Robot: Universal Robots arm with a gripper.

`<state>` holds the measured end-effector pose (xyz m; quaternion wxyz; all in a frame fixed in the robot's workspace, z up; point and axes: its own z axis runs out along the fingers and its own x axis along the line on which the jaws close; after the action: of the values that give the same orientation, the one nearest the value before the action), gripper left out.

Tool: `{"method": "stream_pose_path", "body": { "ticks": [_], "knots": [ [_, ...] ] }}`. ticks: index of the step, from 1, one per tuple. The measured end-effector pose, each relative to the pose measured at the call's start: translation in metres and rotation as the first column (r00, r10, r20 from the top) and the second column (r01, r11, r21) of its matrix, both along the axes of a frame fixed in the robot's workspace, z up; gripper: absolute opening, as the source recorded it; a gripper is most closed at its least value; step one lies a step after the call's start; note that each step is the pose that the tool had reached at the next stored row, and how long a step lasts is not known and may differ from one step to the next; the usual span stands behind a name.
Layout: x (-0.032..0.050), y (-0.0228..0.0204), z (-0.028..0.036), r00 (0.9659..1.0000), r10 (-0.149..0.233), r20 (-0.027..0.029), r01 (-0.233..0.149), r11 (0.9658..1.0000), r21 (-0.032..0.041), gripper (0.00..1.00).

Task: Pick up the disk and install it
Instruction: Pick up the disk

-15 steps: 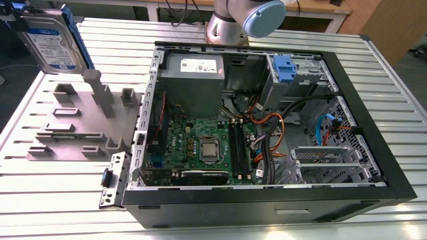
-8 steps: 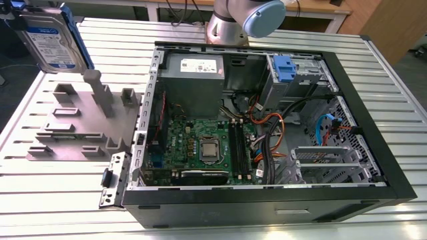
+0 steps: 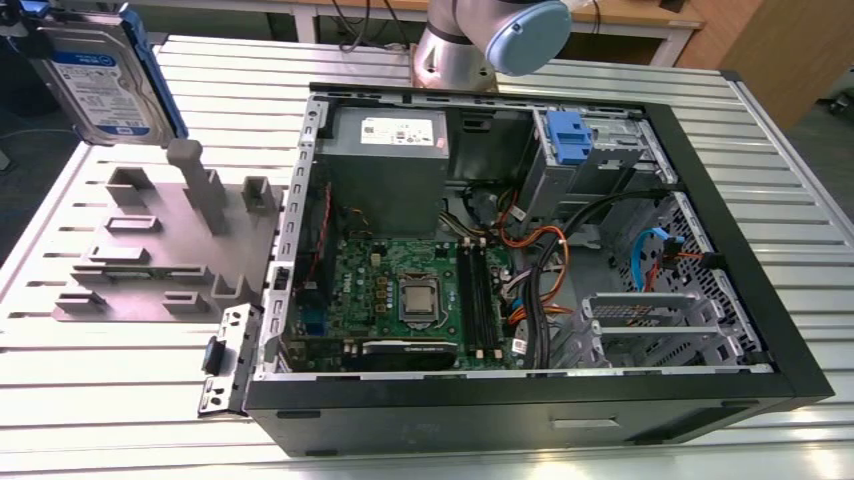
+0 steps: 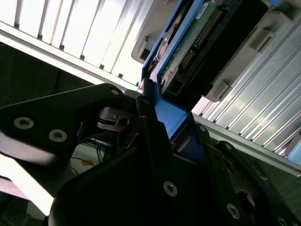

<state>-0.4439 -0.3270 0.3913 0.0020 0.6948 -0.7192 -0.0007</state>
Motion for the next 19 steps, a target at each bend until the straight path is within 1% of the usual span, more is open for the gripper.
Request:
{"method": "stream_pose_path", "body": {
  "ticks": [19],
  "knots": [
    [0.0,0.0,0.0041,1.0,0.0,-0.0001,0.0,1.0,0.0,0.36]
  ]
}}
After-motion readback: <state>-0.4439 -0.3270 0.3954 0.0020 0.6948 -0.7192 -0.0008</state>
